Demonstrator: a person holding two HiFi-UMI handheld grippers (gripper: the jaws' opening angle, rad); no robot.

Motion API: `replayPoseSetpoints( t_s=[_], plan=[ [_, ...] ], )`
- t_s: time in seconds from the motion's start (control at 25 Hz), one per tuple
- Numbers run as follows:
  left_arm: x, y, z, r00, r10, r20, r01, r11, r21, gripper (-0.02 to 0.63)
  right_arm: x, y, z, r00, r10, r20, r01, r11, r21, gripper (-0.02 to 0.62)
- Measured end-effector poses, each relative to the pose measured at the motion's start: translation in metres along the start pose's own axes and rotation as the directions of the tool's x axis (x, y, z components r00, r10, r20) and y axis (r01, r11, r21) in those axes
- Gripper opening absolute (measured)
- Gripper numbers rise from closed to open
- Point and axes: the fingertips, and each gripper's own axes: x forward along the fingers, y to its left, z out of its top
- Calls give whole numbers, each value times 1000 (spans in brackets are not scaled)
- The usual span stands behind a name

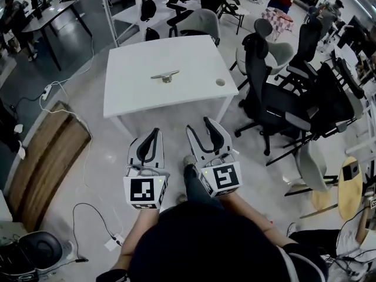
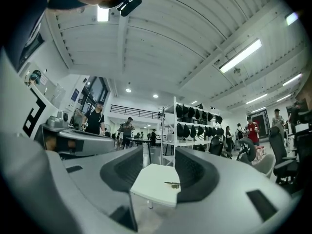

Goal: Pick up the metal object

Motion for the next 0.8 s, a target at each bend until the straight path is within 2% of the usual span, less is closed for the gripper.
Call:
replayPoseSetpoints(
  t_s=[0.32,0.6,0.8],
  plan=[
    [65,44,-9,1000,30,6,-30,999,11,23,90,-30,-23,1000,16,-14,-16,1000,-19,195],
    [162,90,-11,997,74,13,-74,997,10,23,196,-75,-45,997,70,-36,-72,995,-70,195],
    [234,129,-19,993,115,-3,-115,993,-2,23,277,-108,-67,989,119,-85,-126,988,-89,195]
  ],
)
